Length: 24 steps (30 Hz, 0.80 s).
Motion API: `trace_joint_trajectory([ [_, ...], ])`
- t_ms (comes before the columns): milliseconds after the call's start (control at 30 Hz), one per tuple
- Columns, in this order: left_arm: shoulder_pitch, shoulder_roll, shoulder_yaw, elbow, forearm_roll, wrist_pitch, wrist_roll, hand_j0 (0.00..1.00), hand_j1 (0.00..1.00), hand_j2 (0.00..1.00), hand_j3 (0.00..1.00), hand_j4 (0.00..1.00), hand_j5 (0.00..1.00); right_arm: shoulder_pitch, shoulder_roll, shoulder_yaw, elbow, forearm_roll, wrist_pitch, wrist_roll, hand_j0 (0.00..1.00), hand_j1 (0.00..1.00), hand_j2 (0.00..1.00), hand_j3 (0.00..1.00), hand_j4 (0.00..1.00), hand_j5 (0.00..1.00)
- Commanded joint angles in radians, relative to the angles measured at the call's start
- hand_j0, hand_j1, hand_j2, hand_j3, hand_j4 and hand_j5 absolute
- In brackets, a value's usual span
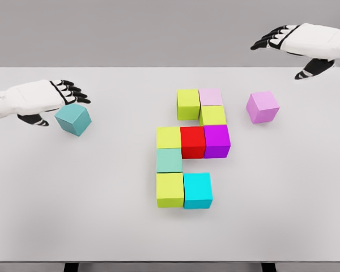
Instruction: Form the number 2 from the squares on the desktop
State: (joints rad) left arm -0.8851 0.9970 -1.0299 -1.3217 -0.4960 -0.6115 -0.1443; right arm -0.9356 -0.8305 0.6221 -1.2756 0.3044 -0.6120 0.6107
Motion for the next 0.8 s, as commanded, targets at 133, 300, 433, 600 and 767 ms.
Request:
trace_joint_trajectory([
  [133, -0.003, -0.02, -0.024, 0.038, 0.097, 0.001, 0.0, 1.0, 1.0, 1.0, 1.0, 1.0, 1.0, -0.037, 0.022, 0.194, 0.087, 0.07, 0.001, 0.0, 0.99, 0.99, 0.99, 0.99, 0.99, 0.99],
  [300, -0.009, -0.021, -0.029, 0.041, 0.235, 0.001, -0.066, 1.0, 1.0, 1.0, 1.0, 1.0, 1.0, -0.043, 0.03, 0.226, 0.078, 0.076, 0.001, 0.0, 0.99, 0.99, 0.99, 0.99, 0.99, 0.99],
  [433, -0.009, -0.049, -0.041, 0.044, 0.235, 0.001, -0.095, 1.0, 1.0, 1.0, 1.0, 1.0, 1.0, -0.043, 0.036, 0.248, 0.085, 0.082, 0.001, 0.0, 0.99, 0.99, 0.99, 0.99, 0.99, 0.99],
  [600, -0.009, -0.084, -0.041, 0.064, 0.232, 0.001, -0.124, 1.0, 1.0, 1.0, 1.0, 1.0, 1.0, -0.043, 0.056, 0.269, 0.108, 0.082, 0.001, 0.0, 0.99, 0.99, 0.99, 0.99, 0.99, 0.99],
  [767, -0.014, -0.126, -0.041, 0.128, 0.228, 0.001, -0.144, 1.0, 1.0, 1.0, 1.0, 1.0, 1.0, -0.049, 0.087, 0.274, 0.134, 0.082, 0.001, 0.0, 0.99, 0.99, 0.99, 0.99, 0.99, 0.99],
])
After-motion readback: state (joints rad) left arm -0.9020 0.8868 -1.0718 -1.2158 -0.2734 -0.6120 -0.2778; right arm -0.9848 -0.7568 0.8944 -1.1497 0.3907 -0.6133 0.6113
